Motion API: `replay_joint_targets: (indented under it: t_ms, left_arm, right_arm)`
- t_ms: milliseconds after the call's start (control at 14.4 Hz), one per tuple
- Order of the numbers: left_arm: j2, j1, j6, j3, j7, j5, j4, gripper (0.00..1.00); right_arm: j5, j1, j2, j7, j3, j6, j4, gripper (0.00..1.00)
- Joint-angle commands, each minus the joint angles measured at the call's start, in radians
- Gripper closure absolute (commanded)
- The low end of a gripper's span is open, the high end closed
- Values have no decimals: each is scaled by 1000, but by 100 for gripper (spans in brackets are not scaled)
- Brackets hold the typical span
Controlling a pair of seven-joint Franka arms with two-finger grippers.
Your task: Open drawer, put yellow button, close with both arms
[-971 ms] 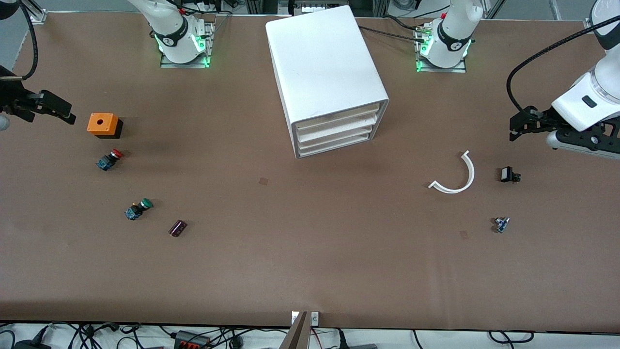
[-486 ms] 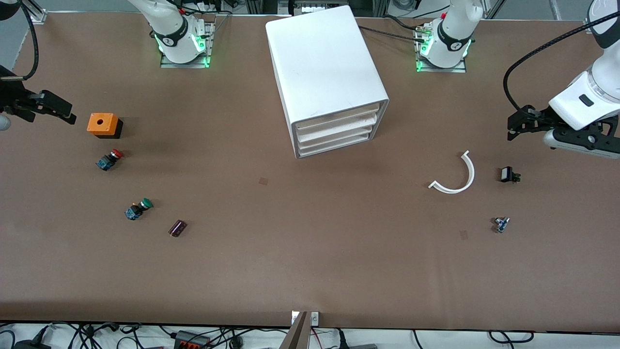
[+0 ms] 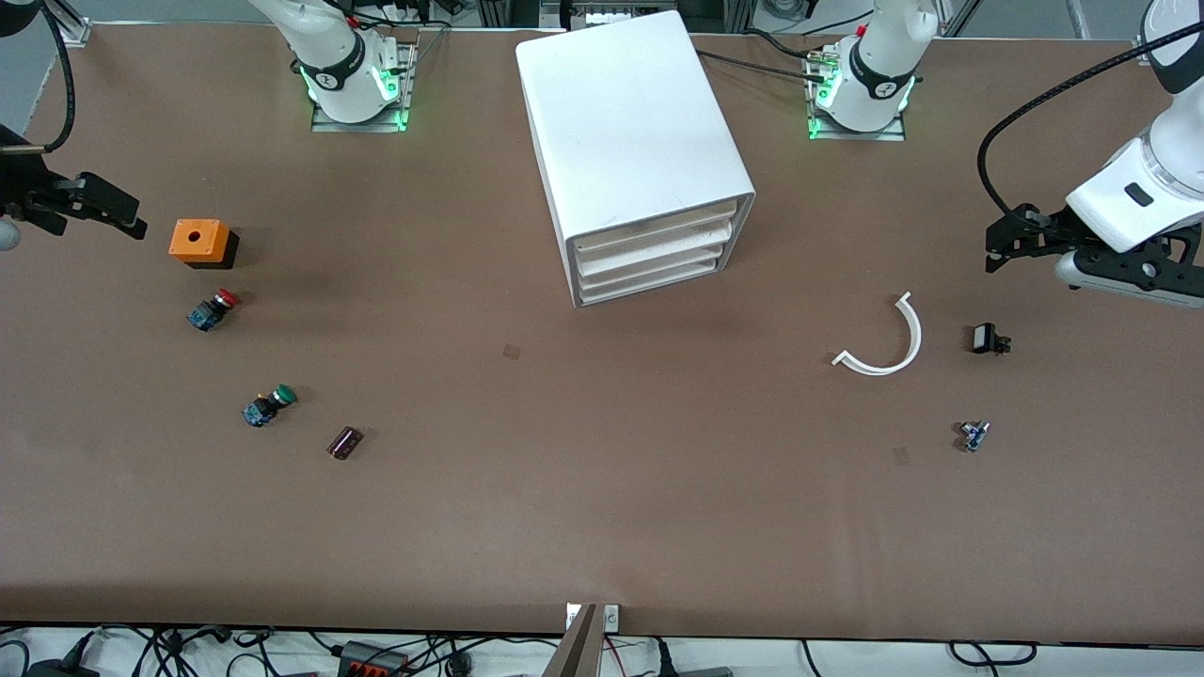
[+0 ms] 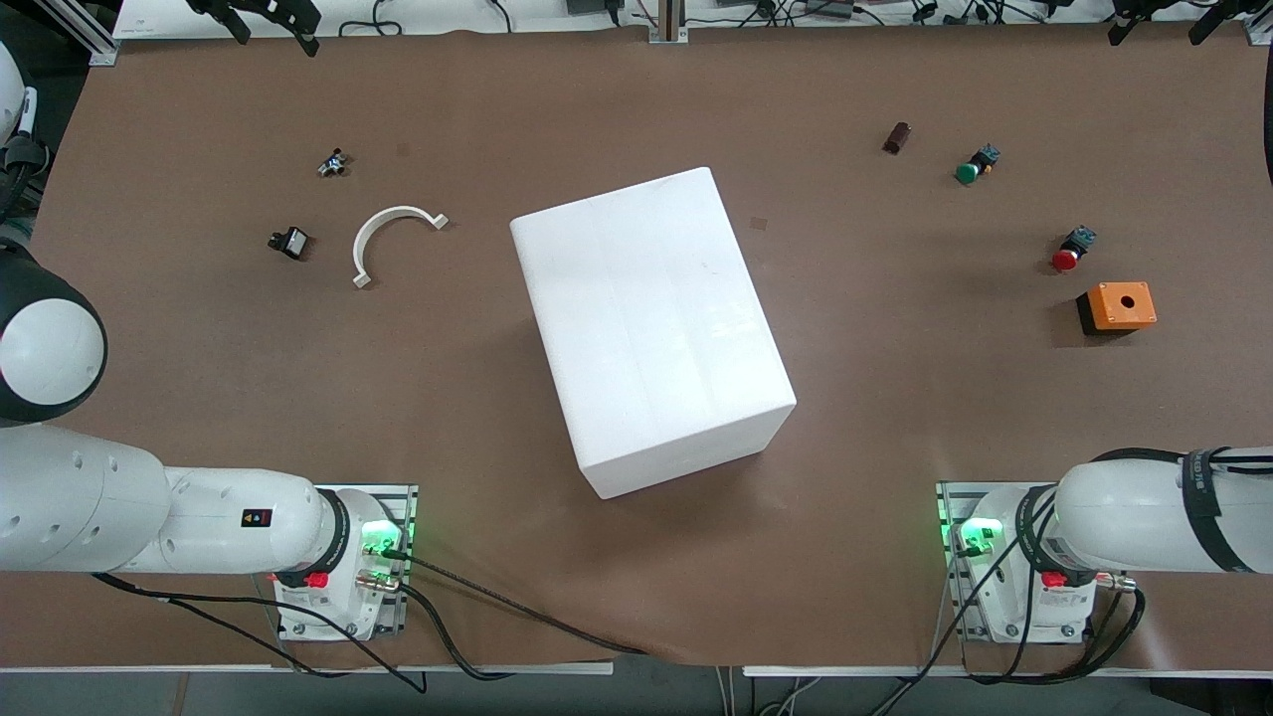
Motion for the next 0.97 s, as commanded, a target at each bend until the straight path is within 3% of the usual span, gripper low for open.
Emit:
replay_joint_targets:
  t_ms: [0,902]
  left_arm:
    - [-20,0,5,0,10,-5,-17,0]
    - [-24,2,-40,0,-141,-16,-17,0]
  right_arm:
    - [-27,2,-42,-20,2,10,-39,0]
    - [-19,2,-42,-20,1,-1,-39,0]
